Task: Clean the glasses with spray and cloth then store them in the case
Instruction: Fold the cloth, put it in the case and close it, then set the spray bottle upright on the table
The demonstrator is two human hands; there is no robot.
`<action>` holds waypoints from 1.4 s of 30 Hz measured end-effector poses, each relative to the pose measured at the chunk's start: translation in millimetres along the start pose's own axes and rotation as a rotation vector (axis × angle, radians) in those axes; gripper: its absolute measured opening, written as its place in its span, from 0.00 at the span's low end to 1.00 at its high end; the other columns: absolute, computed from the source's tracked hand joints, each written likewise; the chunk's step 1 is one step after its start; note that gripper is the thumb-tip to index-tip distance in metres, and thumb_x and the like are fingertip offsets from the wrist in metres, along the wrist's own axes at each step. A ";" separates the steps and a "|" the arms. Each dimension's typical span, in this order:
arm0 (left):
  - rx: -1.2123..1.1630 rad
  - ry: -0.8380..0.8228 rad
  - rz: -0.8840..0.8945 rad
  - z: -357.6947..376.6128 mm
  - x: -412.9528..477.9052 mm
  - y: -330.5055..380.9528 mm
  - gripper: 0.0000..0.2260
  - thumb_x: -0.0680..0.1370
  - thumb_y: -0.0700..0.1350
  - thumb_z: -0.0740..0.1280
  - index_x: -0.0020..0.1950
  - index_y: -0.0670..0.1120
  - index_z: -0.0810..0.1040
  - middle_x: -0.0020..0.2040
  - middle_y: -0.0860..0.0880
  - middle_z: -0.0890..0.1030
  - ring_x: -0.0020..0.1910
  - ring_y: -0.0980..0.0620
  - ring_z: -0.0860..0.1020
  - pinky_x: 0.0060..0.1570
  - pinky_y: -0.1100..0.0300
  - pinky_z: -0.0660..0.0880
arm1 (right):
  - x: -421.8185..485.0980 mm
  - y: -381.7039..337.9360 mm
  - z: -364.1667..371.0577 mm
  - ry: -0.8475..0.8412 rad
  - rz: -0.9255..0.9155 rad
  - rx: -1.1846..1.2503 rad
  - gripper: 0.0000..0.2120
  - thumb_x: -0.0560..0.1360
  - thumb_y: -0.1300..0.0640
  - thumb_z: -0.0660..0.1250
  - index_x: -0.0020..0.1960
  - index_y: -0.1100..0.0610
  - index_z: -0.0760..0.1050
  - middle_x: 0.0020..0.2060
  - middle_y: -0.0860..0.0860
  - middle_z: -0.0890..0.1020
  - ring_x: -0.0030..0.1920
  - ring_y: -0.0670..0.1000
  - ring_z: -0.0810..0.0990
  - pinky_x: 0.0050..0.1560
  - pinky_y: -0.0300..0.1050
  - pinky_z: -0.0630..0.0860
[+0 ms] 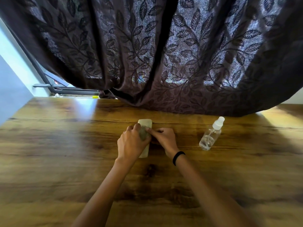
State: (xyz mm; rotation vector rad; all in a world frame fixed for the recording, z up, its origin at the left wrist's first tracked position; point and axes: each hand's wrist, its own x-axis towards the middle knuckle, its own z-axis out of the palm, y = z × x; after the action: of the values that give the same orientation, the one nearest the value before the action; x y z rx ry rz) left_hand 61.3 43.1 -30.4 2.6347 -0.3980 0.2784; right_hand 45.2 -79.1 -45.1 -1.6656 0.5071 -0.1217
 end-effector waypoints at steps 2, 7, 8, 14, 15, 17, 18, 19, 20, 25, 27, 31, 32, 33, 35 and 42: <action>-0.062 0.006 0.019 1.7 -2.1 -3.2 0.27 0.70 0.61 0.67 0.62 0.45 0.71 0.53 0.44 0.78 0.45 0.44 0.80 0.35 0.55 0.75 | 1.0 -2.5 -1.2 0.010 0.003 -0.003 0.15 0.66 0.48 0.75 0.34 0.60 0.80 0.31 0.51 0.82 0.32 0.43 0.80 0.31 0.33 0.74; -0.112 0.010 0.038 5.0 -4.0 -6.4 0.34 0.67 0.68 0.64 0.65 0.47 0.68 0.56 0.44 0.77 0.47 0.45 0.80 0.32 0.60 0.71 | 3.6 -5.8 -7.3 0.015 -0.003 -0.007 0.15 0.67 0.49 0.74 0.27 0.55 0.77 0.27 0.50 0.80 0.31 0.43 0.79 0.33 0.32 0.75; -0.110 0.012 0.042 5.8 -4.3 -7.7 0.35 0.67 0.69 0.64 0.66 0.48 0.68 0.56 0.44 0.77 0.47 0.45 0.80 0.32 0.60 0.71 | 3.3 -5.8 -7.7 0.007 -0.001 -0.017 0.15 0.67 0.48 0.73 0.27 0.55 0.77 0.28 0.51 0.81 0.33 0.44 0.80 0.37 0.35 0.77; -0.059 0.022 0.072 8.7 -2.8 -11.6 0.34 0.68 0.70 0.61 0.66 0.50 0.67 0.58 0.46 0.76 0.52 0.45 0.78 0.34 0.56 0.75 | -1.1 -4.1 -9.8 -0.007 0.015 0.049 0.14 0.67 0.49 0.73 0.30 0.58 0.79 0.33 0.54 0.83 0.38 0.49 0.82 0.45 0.42 0.80; -0.054 0.021 0.074 8.4 -2.7 -11.8 0.34 0.68 0.70 0.61 0.66 0.49 0.68 0.58 0.45 0.76 0.52 0.45 0.78 0.34 0.56 0.75 | -2.6 -4.1 -10.3 -0.009 0.020 0.077 0.13 0.68 0.50 0.73 0.32 0.59 0.79 0.33 0.54 0.83 0.38 0.49 0.82 0.44 0.40 0.80; -0.053 0.026 0.078 6.9 -2.5 -11.8 0.34 0.68 0.70 0.61 0.65 0.49 0.68 0.58 0.45 0.76 0.52 0.44 0.78 0.35 0.55 0.75 | -6.9 -5.1 -13.4 -0.002 0.042 0.146 0.13 0.68 0.51 0.73 0.39 0.62 0.80 0.36 0.54 0.84 0.39 0.48 0.83 0.42 0.38 0.80; -0.051 0.031 0.082 5.9 -2.4 -11.7 0.34 0.68 0.70 0.60 0.65 0.49 0.69 0.58 0.45 0.76 0.53 0.43 0.77 0.36 0.54 0.75 | -9.9 -5.8 -16.5 0.003 0.060 0.188 0.13 0.69 0.52 0.73 0.42 0.63 0.80 0.38 0.55 0.84 0.40 0.48 0.83 0.43 0.39 0.81; -0.047 0.036 0.089 4.6 -2.3 -10.6 0.34 0.68 0.71 0.60 0.65 0.48 0.69 0.59 0.45 0.76 0.54 0.43 0.77 0.36 0.54 0.76 | -13.1 -6.2 -21.1 0.008 0.073 0.230 0.13 0.69 0.54 0.72 0.45 0.63 0.79 0.41 0.56 0.84 0.42 0.49 0.83 0.44 0.41 0.81; -0.046 0.044 0.098 2.9 -2.0 -9.1 0.34 0.68 0.71 0.60 0.65 0.48 0.70 0.59 0.44 0.76 0.54 0.43 0.77 0.37 0.52 0.76 | -17.3 -6.8 -26.5 0.011 0.077 0.259 0.12 0.70 0.55 0.72 0.48 0.63 0.79 0.44 0.56 0.84 0.43 0.49 0.83 0.46 0.42 0.81; -0.121 0.101 0.169 -2.5 1.4 16.5 0.27 0.72 0.66 0.61 0.60 0.47 0.73 0.57 0.45 0.77 0.55 0.45 0.75 0.40 0.54 0.74 | -45.0 -11.3 -56.4 0.113 -0.126 0.215 0.03 0.73 0.60 0.68 0.47 0.57 0.79 0.45 0.53 0.82 0.48 0.51 0.81 0.46 0.40 0.80; -0.206 0.061 0.234 -0.1 2.5 34.7 0.23 0.74 0.61 0.63 0.60 0.46 0.73 0.59 0.45 0.77 0.56 0.46 0.75 0.46 0.55 0.73 | -55.3 -18.6 -68.5 0.177 -0.253 0.204 0.03 0.73 0.61 0.68 0.46 0.55 0.79 0.43 0.52 0.82 0.44 0.49 0.81 0.43 0.37 0.79; -0.405 -0.082 0.357 10.1 -0.3 72.1 0.20 0.74 0.52 0.67 0.64 0.48 0.71 0.62 0.46 0.75 0.54 0.52 0.75 0.50 0.59 0.72 | -66.8 -32.5 -96.2 0.360 -0.458 0.155 0.07 0.72 0.62 0.69 0.43 0.50 0.78 0.39 0.47 0.82 0.41 0.47 0.80 0.43 0.37 0.78; -0.437 -0.116 0.375 13.5 -1.3 80.3 0.19 0.74 0.51 0.67 0.64 0.48 0.72 0.61 0.47 0.76 0.51 0.54 0.75 0.48 0.61 0.71 | -68.5 -33.9 -103.5 0.412 -0.489 0.183 0.07 0.72 0.62 0.69 0.42 0.51 0.79 0.37 0.46 0.82 0.37 0.45 0.79 0.39 0.37 0.77; -0.468 -0.153 0.382 17.0 -2.2 87.5 0.19 0.74 0.51 0.67 0.63 0.48 0.72 0.60 0.48 0.77 0.49 0.57 0.75 0.46 0.64 0.71 | -68.9 -33.7 -110.3 0.481 -0.510 0.215 0.06 0.72 0.63 0.69 0.41 0.52 0.79 0.34 0.45 0.81 0.33 0.44 0.78 0.35 0.37 0.76; -0.557 -0.249 0.360 24.4 -3.4 100.8 0.17 0.75 0.49 0.67 0.63 0.48 0.73 0.58 0.49 0.79 0.48 0.60 0.75 0.43 0.70 0.70 | -68.0 -29.3 -124.8 0.639 -0.537 0.256 0.03 0.72 0.64 0.68 0.42 0.57 0.78 0.34 0.46 0.80 0.33 0.40 0.76 0.37 0.34 0.75; -0.729 -0.430 0.252 51.1 -11.1 129.3 0.15 0.76 0.43 0.66 0.63 0.45 0.73 0.57 0.49 0.80 0.49 0.60 0.76 0.44 0.77 0.70 | -62.3 15.6 -144.8 0.631 -0.292 0.280 0.06 0.74 0.63 0.65 0.50 0.62 0.77 0.46 0.54 0.81 0.45 0.47 0.79 0.45 0.33 0.76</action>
State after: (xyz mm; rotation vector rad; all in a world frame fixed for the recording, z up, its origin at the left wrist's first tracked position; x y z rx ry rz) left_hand 15.6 -88.6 -25.0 1.9038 -0.7989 -0.3160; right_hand -67.4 -188.3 -22.8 -1.3960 0.6751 -0.9124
